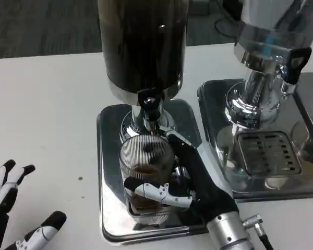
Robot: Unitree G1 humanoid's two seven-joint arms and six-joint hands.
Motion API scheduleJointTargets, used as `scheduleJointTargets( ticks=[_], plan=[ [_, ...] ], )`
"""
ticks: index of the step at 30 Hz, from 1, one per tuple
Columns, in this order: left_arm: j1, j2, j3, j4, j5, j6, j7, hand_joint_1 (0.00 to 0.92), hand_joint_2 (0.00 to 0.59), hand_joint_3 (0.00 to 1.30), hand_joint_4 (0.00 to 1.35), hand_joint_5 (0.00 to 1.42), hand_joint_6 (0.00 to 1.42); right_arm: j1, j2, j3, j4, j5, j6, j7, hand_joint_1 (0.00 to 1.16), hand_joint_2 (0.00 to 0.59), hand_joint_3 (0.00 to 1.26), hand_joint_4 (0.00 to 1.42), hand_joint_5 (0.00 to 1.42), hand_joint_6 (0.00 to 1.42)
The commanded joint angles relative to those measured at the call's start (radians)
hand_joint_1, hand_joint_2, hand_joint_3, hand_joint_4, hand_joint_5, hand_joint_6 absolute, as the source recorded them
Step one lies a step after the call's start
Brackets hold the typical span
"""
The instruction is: Grasp the cup under the faucet to collect the drink, then remove the cup.
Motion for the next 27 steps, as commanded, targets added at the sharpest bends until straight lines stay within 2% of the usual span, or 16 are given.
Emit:
scheduleJointTargets(
  ticks=[1, 6, 14, 18, 21, 27],
  plan=[
    [-0.006, 0.002, 0.003, 0.001, -0.016, -0.002, -0.015, 0.000, 0.151, 0.16, 0.00, 0.00, 0.00, 0.006, 0.000, -0.003, 0.001, 0.022, 0.000, 0.014, 0.98, 0.151, 0.31, 0.49, 0.84, 1.31],
    [-0.008, 0.000, 0.002, -0.003, -0.015, 0.001, -0.020, 0.000, 0.151, 0.16, 0.00, 0.00, 0.00, 0.011, 0.003, -0.006, -0.003, 0.016, -0.005, -0.010, 0.98, 0.157, 0.32, 0.52, 0.87, 1.34],
    [-0.005, 0.000, 0.004, 0.001, -0.024, -0.002, -0.026, 0.000, 0.148, 0.15, 0.00, 0.00, 0.00, 0.019, 0.000, -0.013, -0.025, -0.005, -0.006, -0.051, 1.00, 0.113, 0.35, 0.54, 0.90, 1.37],
    [-0.013, 0.001, -0.002, 0.008, -0.028, -0.011, -0.026, 0.000, 0.145, 0.02, 0.00, 0.00, 0.00, 0.022, 0.000, -0.021, -0.040, -0.017, -0.008, -0.075, 1.00, 0.099, 0.37, 0.56, 0.91, 1.38],
    [-0.023, 0.005, -0.009, 0.017, -0.032, -0.012, -0.032, 0.000, 0.145, 0.02, 0.00, 0.00, 0.00, 0.026, -0.003, -0.018, -0.040, -0.024, -0.014, -0.080, 1.00, 0.095, 0.37, 0.56, 0.92, 1.39],
    [-0.027, 0.018, -0.006, 0.032, -0.042, -0.035, -0.042, 0.000, 0.145, 0.00, 0.00, 0.00, 0.00, 0.047, 0.006, -0.023, -0.061, -0.043, -0.019, -0.134, 1.00, 0.089, 0.39, 0.59, 0.93, 1.39]
  ],
)
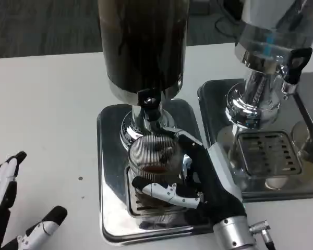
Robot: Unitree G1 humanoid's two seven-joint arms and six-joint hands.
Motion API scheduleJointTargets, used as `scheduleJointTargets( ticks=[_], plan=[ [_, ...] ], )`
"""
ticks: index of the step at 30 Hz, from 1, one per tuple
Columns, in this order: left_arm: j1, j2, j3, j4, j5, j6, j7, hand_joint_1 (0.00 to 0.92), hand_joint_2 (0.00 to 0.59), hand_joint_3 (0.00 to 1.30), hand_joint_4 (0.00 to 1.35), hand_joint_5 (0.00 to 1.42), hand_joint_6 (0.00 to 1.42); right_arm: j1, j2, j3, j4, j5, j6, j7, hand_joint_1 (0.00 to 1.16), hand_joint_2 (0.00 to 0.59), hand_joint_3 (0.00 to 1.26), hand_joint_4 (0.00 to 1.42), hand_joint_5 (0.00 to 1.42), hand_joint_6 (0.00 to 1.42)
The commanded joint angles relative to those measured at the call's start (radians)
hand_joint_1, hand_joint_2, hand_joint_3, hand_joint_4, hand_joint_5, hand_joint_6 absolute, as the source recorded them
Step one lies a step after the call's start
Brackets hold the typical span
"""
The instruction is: Grasp the cup under the faucet to collect the drink, then remove the cup.
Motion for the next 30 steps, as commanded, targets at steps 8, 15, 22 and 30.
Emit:
scheduleJointTargets(
  ticks=[8, 15, 22, 30],
  plan=[
    [-0.006, 0.048, -0.002, 0.010, 0.003, -0.023, -0.058, 0.000, 0.143, 0.00, 0.00, 0.00, 0.00, 0.078, -0.009, 0.020, -0.123, -0.060, -0.022, -0.083, 0.99, 0.097, 0.40, 0.60, 0.94, 1.41],
    [-0.021, 0.059, -0.009, 0.009, 0.012, -0.020, -0.082, 0.000, 0.139, 0.00, 0.00, 0.00, 0.00, 0.137, -0.035, 0.022, -0.197, -0.060, -0.031, -0.066, 0.99, 0.102, 0.41, 0.61, 0.95, 1.41],
    [-0.040, 0.060, -0.026, 0.008, 0.037, -0.022, -0.089, 0.000, 0.133, 0.00, 0.00, 0.00, 0.00, 0.210, -0.062, 0.030, -0.298, -0.050, -0.037, -0.036, 0.99, 0.104, 0.41, 0.62, 0.96, 1.41],
    [-0.001, 0.108, -0.019, -0.059, 0.139, -0.020, -0.076, 0.000, 0.119, 0.00, 0.00, 0.00, 0.00, 0.294, -0.090, 0.029, -0.430, -0.025, -0.036, 0.018, 0.98, 0.112, 0.42, 0.62, 0.96, 1.41]
  ],
)
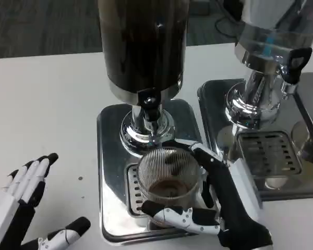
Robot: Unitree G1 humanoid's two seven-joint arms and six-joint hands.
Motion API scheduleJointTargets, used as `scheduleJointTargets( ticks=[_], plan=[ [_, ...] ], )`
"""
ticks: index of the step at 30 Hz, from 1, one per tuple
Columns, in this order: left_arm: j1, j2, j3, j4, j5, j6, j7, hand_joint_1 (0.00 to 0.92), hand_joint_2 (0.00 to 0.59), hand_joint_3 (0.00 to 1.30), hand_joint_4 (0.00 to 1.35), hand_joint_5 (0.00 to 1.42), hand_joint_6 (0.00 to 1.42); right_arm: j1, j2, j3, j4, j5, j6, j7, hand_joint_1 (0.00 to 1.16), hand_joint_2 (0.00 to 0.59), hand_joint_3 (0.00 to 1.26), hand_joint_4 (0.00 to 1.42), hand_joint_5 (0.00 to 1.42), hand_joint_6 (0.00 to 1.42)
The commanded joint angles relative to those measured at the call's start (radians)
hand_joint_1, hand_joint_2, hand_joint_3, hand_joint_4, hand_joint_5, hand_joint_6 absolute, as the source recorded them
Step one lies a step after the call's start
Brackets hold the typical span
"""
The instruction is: Grasp the cup under the faucet to collect the drink, then remove the cup.
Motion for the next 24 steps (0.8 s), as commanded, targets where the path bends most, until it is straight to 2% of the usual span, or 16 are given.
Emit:
scheduleJointTargets(
  ticks=[1, 5, 10, 14, 18, 24],
  plan=[
    [0.037, 0.032, 0.006, -0.032, 0.049, -0.005, 0.003, 0.000, 0.119, 0.00, 0.00, 0.00, 0.00, 0.023, 0.002, -0.003, -0.057, 0.028, -0.028, 0.015, 0.98, 0.113, 0.42, 0.62, 0.96, 1.41],
    [0.052, 0.041, -0.015, -0.012, 0.087, 0.002, 0.010, 0.000, 0.119, 0.00, 0.00, 0.00, 0.00, 0.040, -0.002, -0.009, -0.084, 0.028, -0.032, 0.024, 0.98, 0.114, 0.42, 0.62, 0.96, 1.41],
    [0.104, 0.025, -0.022, -0.126, 0.210, 0.072, 0.012, 0.000, 0.122, 0.00, 0.00, 0.00, 0.00, 0.079, -0.064, -0.041, -0.159, 0.078, -0.055, 0.094, 0.98, 0.110, 0.43, 0.62, 0.96, 1.41],
    [0.163, 0.020, 0.005, -0.152, 0.205, 0.075, 0.035, 0.000, 0.122, 0.00, 0.00, 0.00, 0.00, 0.107, -0.050, -0.033, -0.216, 0.065, -0.041, 0.104, 0.98, 0.107, 0.43, 0.62, 0.96, 1.41],
    [0.198, 0.000, -0.007, -0.192, 0.224, 0.094, 0.039, 0.000, 0.120, 0.00, 0.00, 0.00, 0.00, 0.145, -0.066, -0.040, -0.246, 0.127, -0.044, 0.147, 0.98, 0.106, 0.44, 0.62, 0.95, 1.41],
    [0.201, 0.003, 0.005, -0.209, 0.216, 0.107, 0.025, 0.000, 0.116, 0.00, 0.00, 0.00, 0.00, 0.173, -0.070, -0.013, -0.275, 0.095, -0.066, 0.174, 0.98, 0.106, 0.44, 0.62, 0.95, 1.41]
  ],
)
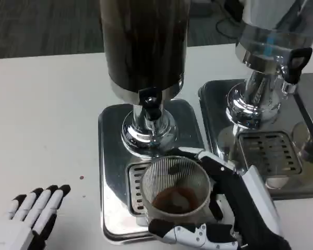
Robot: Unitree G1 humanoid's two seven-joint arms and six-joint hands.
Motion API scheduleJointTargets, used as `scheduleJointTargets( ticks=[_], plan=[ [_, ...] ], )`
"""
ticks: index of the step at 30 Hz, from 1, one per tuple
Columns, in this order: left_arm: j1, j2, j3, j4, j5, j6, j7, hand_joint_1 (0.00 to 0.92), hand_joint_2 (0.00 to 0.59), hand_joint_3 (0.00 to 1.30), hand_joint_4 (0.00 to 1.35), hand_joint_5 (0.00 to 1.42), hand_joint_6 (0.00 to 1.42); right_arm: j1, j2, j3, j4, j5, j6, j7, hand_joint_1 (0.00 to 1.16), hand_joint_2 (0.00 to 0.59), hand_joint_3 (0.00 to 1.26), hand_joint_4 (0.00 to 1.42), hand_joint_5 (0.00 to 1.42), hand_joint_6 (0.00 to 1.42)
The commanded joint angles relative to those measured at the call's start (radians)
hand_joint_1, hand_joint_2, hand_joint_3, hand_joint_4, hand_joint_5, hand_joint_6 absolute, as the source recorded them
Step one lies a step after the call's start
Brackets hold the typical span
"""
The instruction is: Grasp the cup under the faucet to collect the drink, then remove the cup.
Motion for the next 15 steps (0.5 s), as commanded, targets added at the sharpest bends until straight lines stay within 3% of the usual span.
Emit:
scheduleJointTargets(
  ticks=[1, 5, 8, 15],
  plan=[
    [0.008, -0.003, 0.010, -0.021, -0.007, 0.016, 0.001, 0.000, 0.115, 0.00, 0.00, 0.00, 0.00, 0.037, -0.001, 0.016, -0.051, 0.000, -0.059, 0.001, 0.98, 0.106, 0.44, 0.62, 0.95, 1.41],
    [0.021, -0.017, -0.004, -0.025, 0.001, 0.016, 0.011, 0.000, 0.114, 0.00, 0.00, 0.00, 0.00, 0.079, -0.037, 0.007, -0.074, -0.016, -0.093, 0.010, 0.98, 0.102, 0.44, 0.62, 0.95, 1.41],
    [0.018, -0.029, -0.004, -0.029, 0.005, 0.024, 0.017, 0.000, 0.114, 0.00, 0.00, 0.00, 0.00, 0.094, -0.017, 0.009, -0.058, 0.018, -0.076, 0.015, 0.98, 0.100, 0.44, 0.62, 0.96, 1.41],
    [0.021, -0.044, -0.019, -0.019, 0.015, 0.030, 0.029, 0.000, 0.113, 0.00, 0.00, 0.00, 0.00, 0.086, -0.002, -0.001, -0.066, -0.002, -0.076, 0.015, 0.99, 0.098, 0.45, 0.63, 0.96, 1.41]
  ],
)
